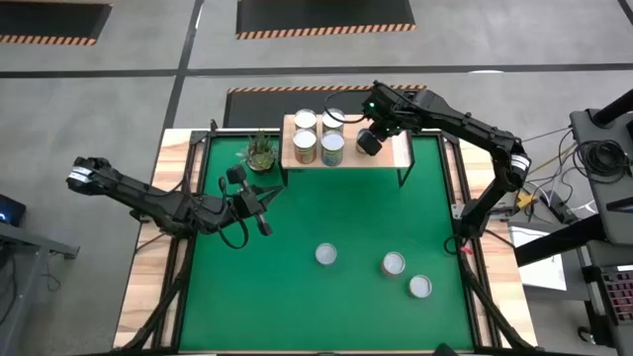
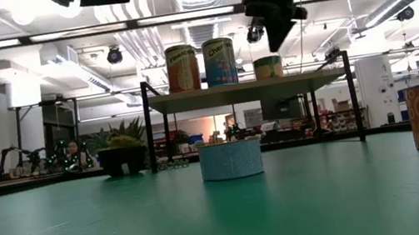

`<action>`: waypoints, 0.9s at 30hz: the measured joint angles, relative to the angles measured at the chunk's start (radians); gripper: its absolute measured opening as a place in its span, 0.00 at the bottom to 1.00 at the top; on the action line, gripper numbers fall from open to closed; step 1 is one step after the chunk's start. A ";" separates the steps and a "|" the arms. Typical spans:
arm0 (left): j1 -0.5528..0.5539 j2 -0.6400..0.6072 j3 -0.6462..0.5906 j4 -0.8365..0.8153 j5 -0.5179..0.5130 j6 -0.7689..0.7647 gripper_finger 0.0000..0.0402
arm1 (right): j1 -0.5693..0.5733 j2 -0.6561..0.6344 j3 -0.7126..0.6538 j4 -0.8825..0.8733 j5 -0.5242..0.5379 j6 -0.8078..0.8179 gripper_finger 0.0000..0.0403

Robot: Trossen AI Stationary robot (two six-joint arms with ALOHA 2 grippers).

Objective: Pick and place cans onto a shelf
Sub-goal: Put the canned peaches on the shelf

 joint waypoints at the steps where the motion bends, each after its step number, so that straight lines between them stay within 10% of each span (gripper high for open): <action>1: 0.000 0.000 0.000 0.001 0.000 0.001 0.00 | 0.000 0.000 0.000 0.021 -0.018 -0.016 0.08; 27: 0.000 0.000 0.000 -0.001 0.000 -0.002 0.00 | 0.008 0.007 -0.005 -0.064 -0.063 0.223 0.03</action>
